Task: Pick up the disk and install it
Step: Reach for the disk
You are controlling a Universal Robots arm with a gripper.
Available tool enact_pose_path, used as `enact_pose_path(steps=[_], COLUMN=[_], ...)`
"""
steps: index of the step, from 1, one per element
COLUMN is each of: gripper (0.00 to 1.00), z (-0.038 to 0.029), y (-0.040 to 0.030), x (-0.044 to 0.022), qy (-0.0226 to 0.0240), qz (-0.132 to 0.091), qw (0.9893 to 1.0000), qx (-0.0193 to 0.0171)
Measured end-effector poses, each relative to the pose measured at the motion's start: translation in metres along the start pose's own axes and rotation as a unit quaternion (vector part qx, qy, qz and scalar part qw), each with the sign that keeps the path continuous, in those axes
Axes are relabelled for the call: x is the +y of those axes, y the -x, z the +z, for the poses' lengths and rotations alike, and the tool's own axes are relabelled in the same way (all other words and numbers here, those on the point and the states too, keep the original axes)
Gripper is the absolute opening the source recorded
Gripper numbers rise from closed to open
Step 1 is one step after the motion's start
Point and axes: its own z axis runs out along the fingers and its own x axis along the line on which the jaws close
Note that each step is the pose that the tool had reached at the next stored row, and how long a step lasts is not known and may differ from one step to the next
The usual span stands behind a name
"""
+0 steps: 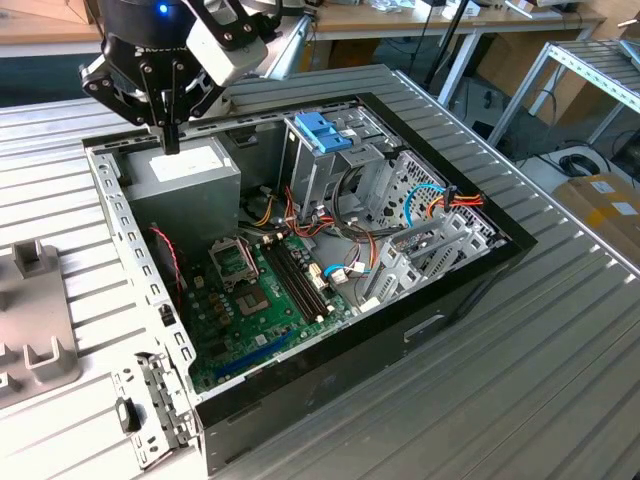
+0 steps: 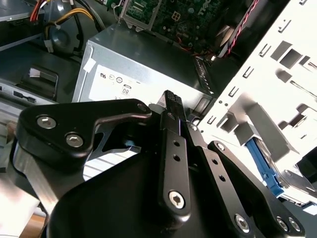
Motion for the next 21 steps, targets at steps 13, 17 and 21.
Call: enact_pose_path(steps=[13, 17, 21], gripper=[0.10, 0.10, 0.10], z=[-0.0003, -0.0003, -0.0004], y=[-0.0084, -0.0107, -0.0145], x=[-0.0006, -0.0008, -0.0011], qy=[0.0000, 0.0000, 0.0000], qz=[0.000, 0.000, 0.000], qw=[1.0000, 1.0000, 1.0000], qx=[0.0000, 0.0000, 0.0000])
